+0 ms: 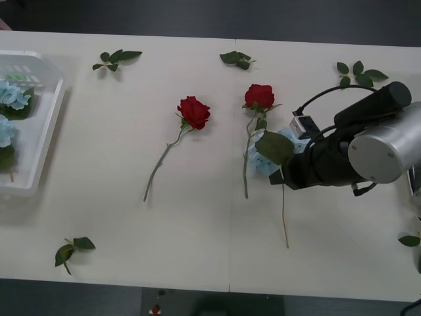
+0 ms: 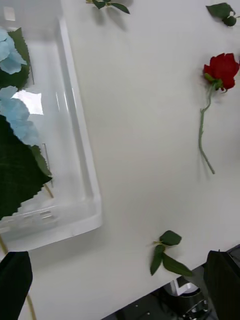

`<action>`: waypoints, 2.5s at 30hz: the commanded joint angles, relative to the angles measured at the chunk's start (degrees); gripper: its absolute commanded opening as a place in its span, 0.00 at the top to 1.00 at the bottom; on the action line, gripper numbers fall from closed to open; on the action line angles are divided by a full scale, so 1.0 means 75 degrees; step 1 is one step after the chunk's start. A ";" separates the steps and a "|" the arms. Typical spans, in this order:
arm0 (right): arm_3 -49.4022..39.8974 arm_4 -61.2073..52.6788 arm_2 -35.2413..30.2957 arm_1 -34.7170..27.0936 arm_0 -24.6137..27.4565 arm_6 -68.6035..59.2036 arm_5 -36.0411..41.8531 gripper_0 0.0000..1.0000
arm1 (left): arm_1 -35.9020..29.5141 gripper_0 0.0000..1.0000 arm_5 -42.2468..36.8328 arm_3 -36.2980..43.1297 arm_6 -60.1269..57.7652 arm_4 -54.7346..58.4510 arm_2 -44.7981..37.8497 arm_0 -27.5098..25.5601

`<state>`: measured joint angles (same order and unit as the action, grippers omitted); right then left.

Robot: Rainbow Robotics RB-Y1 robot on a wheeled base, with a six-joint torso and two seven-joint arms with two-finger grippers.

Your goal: Put the red flowers into the right box and the blue flowers into the left box

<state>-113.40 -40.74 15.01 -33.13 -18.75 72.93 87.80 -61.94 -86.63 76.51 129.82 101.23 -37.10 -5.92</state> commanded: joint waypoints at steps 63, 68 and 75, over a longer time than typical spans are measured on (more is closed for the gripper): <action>-0.0138 -0.0720 -0.0525 0.0222 0.0192 0.1796 -0.2636 1.00 | 0.2423 0.00 0.5164 0.4061 -0.3915 -0.3724 0.5966 0.1997; -0.0033 -0.2208 -0.1146 0.0480 -0.0008 0.2335 -0.2636 1.00 | 0.2657 0.00 0.5246 0.4061 -0.3927 -0.3877 0.6223 0.2102; 0.0038 -0.4106 -0.1955 0.0937 -0.0465 0.2652 -0.1957 1.00 | 0.2880 0.00 0.5246 0.4061 -0.3904 -0.3713 0.6376 0.2161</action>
<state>-112.11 -68.51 1.92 -27.47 -19.54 91.75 72.33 -40.35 -47.70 105.52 100.62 71.59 11.35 9.26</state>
